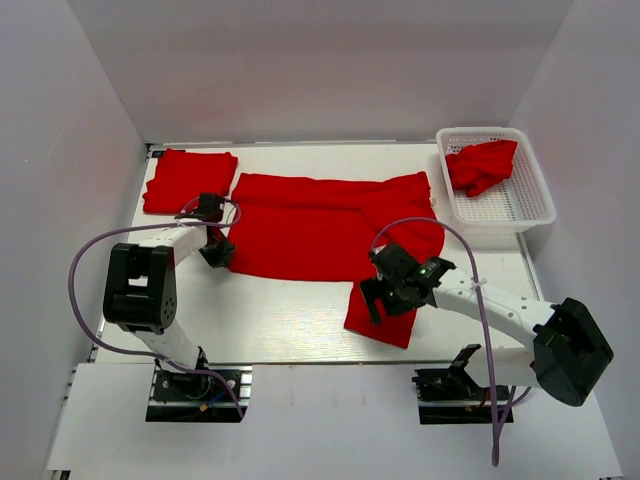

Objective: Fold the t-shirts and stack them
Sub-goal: Grap the side of the flattened tshirt closest away from the robot with both arms

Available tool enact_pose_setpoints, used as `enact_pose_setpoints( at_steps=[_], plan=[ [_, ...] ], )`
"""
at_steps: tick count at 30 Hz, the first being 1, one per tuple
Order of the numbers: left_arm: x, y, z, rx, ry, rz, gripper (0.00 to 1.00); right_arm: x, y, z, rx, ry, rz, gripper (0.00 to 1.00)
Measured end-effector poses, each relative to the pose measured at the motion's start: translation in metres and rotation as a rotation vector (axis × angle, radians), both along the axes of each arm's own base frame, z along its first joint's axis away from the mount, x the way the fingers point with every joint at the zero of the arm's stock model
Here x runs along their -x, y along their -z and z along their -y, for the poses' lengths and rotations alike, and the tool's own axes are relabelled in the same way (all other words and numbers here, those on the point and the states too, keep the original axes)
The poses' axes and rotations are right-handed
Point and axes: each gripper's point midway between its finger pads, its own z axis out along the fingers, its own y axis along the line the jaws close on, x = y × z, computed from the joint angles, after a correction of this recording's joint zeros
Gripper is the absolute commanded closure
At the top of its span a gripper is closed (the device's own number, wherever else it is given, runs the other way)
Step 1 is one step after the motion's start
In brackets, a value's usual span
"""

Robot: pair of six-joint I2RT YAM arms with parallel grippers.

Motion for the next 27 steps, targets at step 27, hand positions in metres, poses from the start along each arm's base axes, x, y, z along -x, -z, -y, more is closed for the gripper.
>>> enact_pose_setpoints(
  at_steps=[27],
  plan=[
    [-0.019, 0.0, -0.002, -0.025, 0.03, -0.003, 1.0, 0.054, 0.032, -0.018, 0.172, -0.23, 0.023, 0.1]
  ],
)
